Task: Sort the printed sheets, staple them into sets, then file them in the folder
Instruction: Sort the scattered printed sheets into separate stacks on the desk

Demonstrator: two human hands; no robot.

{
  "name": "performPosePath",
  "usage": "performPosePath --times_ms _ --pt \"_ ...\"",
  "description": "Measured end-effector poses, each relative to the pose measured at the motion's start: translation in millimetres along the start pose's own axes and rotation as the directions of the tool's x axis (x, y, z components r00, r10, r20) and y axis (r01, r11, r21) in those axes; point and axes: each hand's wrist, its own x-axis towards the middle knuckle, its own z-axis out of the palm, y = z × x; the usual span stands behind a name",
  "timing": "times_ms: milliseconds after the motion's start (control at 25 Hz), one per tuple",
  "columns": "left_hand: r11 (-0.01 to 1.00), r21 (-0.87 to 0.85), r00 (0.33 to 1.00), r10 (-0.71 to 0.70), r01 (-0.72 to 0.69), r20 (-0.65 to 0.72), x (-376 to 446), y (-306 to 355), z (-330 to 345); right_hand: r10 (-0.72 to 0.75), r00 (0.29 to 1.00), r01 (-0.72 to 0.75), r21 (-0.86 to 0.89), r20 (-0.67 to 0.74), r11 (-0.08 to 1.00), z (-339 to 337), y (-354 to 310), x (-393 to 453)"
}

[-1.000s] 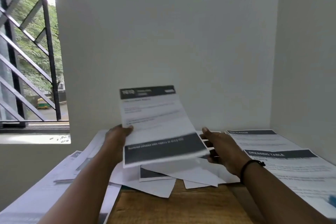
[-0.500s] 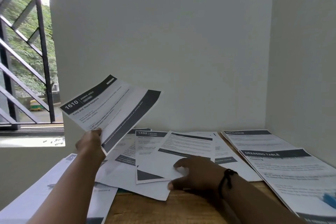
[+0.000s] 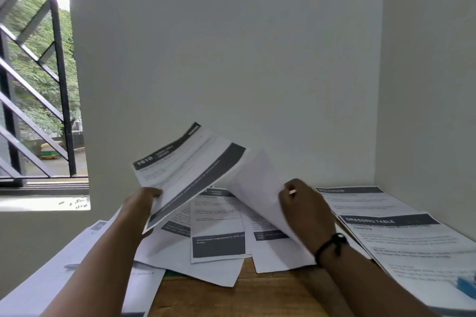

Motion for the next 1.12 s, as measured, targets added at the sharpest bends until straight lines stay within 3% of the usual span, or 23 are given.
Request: performPosePath --times_ms 40,120,240,400,520,640,720,760,800,880,960,1040,1120 --pt "0.998 0.066 0.999 0.019 -0.021 0.039 -1.4 -1.4 4.7 0.092 0.992 -0.086 0.074 -0.085 0.994 -7.6 6.9 7.5" --pt "0.963 0.255 0.996 0.087 -0.091 0.027 -6.2 -5.3 15.1 0.149 0.964 -0.111 0.178 -0.218 0.978 -20.2 18.3 17.4" --pt "0.873 0.469 0.991 0.118 -0.133 0.062 -33.1 -8.5 30.0 -0.057 0.958 0.088 0.099 -0.282 0.991 -23.3 15.4 15.2" --pt "0.807 0.584 0.992 0.013 -0.085 0.127 -23.3 -22.9 28.8 -0.422 0.906 0.423 -0.102 0.028 0.9 -12.9 -9.6 -12.3" --pt "0.794 0.599 0.986 0.002 -0.104 0.169 -14.9 -28.1 21.6 -0.579 0.73 0.648 -0.097 0.362 0.756 -2.1 -36.3 -39.0" --pt "0.899 0.438 0.94 -0.168 0.022 0.298 -12.9 -25.7 14.4 -0.626 0.57 0.714 0.056 0.532 0.698 7.8 -49.5 -60.0" --pt "0.866 0.5 0.936 -0.152 -0.03 0.319 -4.4 -26.9 13.4 -0.614 0.55 0.652 0.168 0.567 0.739 9.9 -50.6 -67.0" --pt "0.805 0.585 0.948 -0.099 -0.102 0.302 -5.1 -26.8 14.3 -0.586 0.574 0.569 0.236 0.572 0.788 9.9 -51.3 -68.3" --pt "0.766 0.624 0.964 -0.023 -0.153 0.265 -3.7 -26.5 15.3 -0.543 0.621 0.447 0.314 0.566 0.838 9.5 -51.1 -66.7" --pt "0.808 0.553 0.973 0.107 -0.204 0.203 -4.7 -21.2 15.7 -0.453 0.758 0.285 0.387 0.469 0.877 13.2 -43.0 -51.5" --pt "0.913 0.335 0.972 0.205 -0.233 0.116 -9.1 -13.4 10.0 -0.355 0.861 0.273 0.257 0.365 0.927 10.8 -25.6 -28.9" --pt "0.959 0.133 0.966 0.257 -0.252 -0.018 -10.4 -6.8 2.9 -0.22 0.831 0.252 0.007 0.511 0.968 5.4 2.4 -8.1" --pt "0.97 0.009 0.966 0.241 -0.241 -0.098 -11.2 -4.4 -0.8 0.013 0.637 0.244 -0.218 0.771 0.945 1.8 25.3 2.0"
